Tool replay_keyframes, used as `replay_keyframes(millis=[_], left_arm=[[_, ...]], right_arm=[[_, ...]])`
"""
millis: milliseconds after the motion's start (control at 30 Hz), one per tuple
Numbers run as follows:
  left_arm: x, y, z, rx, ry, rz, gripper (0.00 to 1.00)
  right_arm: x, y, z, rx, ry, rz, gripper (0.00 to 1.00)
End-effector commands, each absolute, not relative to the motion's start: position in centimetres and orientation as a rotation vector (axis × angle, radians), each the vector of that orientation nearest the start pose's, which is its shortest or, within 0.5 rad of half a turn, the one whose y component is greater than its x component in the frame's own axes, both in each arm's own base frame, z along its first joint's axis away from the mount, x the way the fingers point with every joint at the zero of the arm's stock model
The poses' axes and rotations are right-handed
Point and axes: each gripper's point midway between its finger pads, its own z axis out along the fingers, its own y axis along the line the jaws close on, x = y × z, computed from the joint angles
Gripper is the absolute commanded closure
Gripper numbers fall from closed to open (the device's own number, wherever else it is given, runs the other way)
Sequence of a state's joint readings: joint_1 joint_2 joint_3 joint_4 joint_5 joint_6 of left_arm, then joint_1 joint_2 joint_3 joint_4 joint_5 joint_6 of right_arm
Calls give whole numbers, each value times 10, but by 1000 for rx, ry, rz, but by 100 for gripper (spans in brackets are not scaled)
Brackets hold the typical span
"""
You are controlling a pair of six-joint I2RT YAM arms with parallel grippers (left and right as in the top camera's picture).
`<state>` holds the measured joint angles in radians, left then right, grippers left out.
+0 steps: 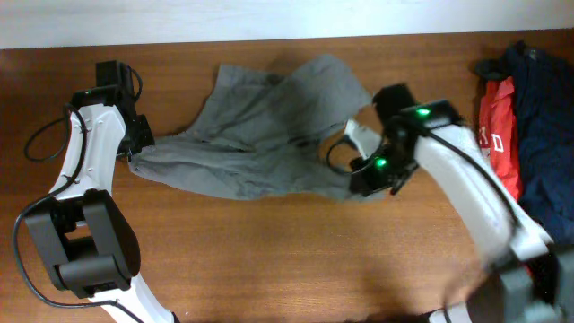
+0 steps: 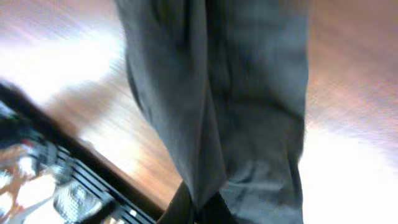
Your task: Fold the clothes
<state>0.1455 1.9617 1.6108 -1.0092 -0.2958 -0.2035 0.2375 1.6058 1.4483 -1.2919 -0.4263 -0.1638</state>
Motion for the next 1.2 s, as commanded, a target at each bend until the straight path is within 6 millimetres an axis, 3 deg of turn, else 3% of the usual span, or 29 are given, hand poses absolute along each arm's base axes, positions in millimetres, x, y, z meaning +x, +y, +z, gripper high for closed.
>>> replay_keyframes(millis=[0,100,200,300,467,567,600,633,667,800,933,1033,1167], left_arm=[[412,114,103,-569,2812,438,100],[414,114,103,-569,2806,436,100],[415,115,103,-569,2799,434,100],[416,115,104,-569,2796,434,100],[416,115,103,-569,2797,433,100],[416,115,103,-569,2798,434,100],[416,115,103,-569,2798,434,100],[416,115,103,-569,2798,434,100],[416,115,103,-569,2798,434,100],[415,115,103,-569,2799,434,100],[415,115,103,-569,2798,434,100],[415,115,103,-570,2798,434,100],[416,115,103,-569,2798,434,100]], right_arm=[[284,148,230,-576,2721,679,96],[297,150,250,-578,2618,661,96],[322,149,245,-550,2582,613,96],[347,151,225,-516,2603,597,96],[400,155,169,-488,2630,593,96],[435,146,137,-394,2629,593,96],[442,141,128,-378,2632,590,80],[446,136,122,-359,2639,586,53],[448,130,117,-339,2651,590,45],[430,116,124,-277,2711,665,37],[388,113,128,-243,2856,691,32],[350,120,120,-264,3008,712,31],[321,129,102,-350,3116,641,31]])
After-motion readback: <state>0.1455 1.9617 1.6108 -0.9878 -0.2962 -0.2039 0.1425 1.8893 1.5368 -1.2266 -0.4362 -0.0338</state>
